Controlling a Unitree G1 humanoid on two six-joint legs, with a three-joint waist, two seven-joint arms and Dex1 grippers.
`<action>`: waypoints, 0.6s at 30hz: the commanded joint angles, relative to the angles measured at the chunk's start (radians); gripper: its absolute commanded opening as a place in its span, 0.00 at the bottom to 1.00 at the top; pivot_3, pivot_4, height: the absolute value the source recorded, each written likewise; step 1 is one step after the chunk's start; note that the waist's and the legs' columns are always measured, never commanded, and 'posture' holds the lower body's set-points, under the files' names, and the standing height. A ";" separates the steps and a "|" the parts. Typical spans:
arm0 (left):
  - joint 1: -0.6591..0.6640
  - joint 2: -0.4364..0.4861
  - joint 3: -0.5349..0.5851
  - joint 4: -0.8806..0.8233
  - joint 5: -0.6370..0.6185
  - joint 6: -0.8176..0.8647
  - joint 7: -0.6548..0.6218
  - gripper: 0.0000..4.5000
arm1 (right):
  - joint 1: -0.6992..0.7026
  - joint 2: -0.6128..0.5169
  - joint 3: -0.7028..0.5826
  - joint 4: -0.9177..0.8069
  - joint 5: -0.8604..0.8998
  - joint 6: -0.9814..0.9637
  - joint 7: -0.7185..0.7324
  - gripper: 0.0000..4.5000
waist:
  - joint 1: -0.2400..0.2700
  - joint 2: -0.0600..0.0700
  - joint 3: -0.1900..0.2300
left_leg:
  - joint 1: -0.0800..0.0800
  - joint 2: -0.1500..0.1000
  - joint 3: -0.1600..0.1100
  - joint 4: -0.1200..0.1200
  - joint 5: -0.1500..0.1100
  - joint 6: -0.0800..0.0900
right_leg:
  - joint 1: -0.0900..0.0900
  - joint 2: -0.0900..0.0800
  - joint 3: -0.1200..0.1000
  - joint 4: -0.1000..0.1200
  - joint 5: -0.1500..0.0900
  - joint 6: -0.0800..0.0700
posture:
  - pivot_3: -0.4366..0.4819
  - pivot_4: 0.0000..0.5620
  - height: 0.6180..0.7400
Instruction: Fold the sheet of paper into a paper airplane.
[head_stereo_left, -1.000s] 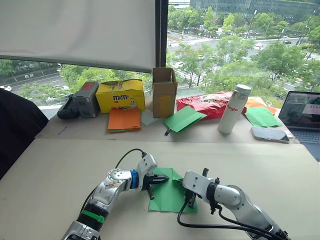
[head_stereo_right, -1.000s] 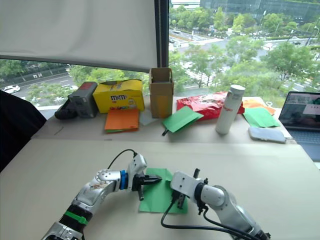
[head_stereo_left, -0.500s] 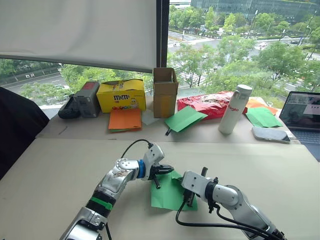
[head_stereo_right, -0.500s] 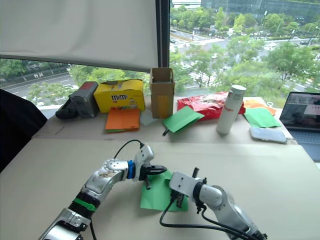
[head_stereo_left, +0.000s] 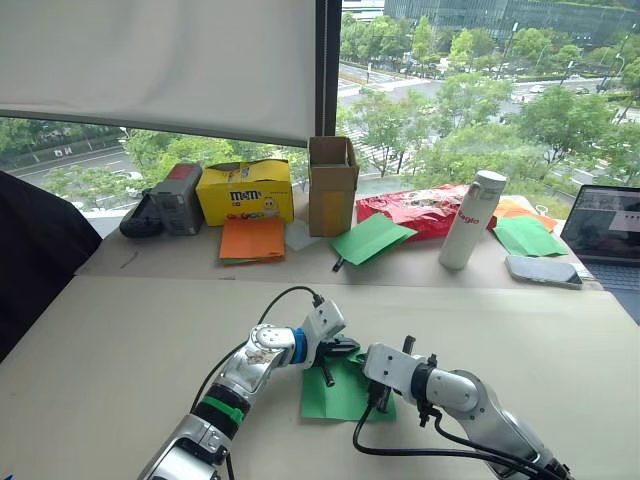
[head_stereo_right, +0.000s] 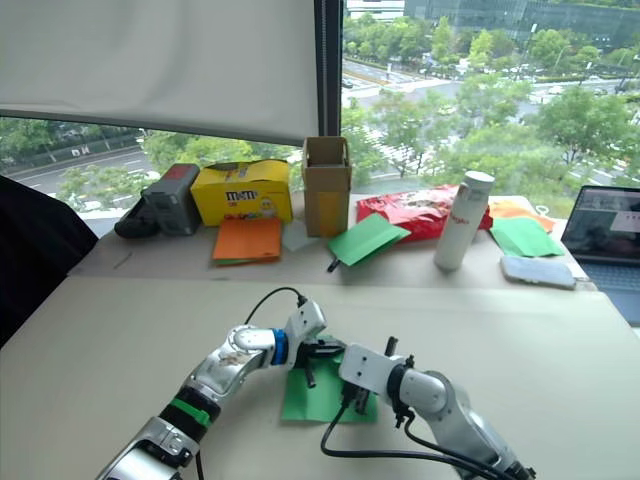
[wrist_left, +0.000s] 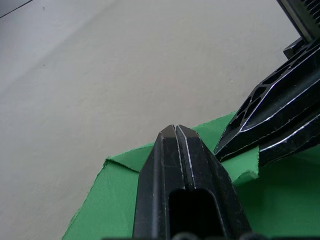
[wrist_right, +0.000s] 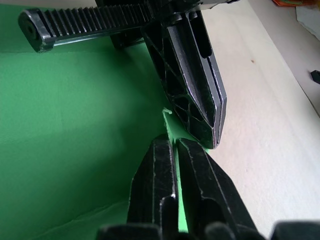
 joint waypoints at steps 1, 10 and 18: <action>0.022 0.009 -0.013 0.001 0.041 0.036 0.036 0.00 | 0.033 -0.023 -0.071 -0.061 0.063 -0.002 0.034 0.43 | -0.001 0.000 0.000 | 0.000 0.000 0.000 0.000 0.000 0.000 | 0.000 0.000 0.000 0.000 0.000 0.000 | 0.48 0.27 1.00; 0.056 0.016 0.001 -0.024 0.035 0.035 0.050 0.00 | 0.083 -0.030 -0.336 -0.194 0.413 0.146 0.127 0.59 | -0.004 -0.003 0.002 | 0.000 0.001 0.000 0.001 0.000 0.000 | 0.000 0.000 0.001 0.002 0.000 0.000 | 0.48 0.27 1.00; 0.065 0.010 0.015 -0.048 0.024 0.047 0.057 0.00 | -0.019 0.057 -0.246 -0.051 0.352 0.211 0.019 0.01 | -0.004 -0.002 0.001 | 0.000 0.001 0.000 0.002 0.000 0.000 | -0.001 0.001 0.001 0.004 0.000 0.000 | 0.48 0.27 1.00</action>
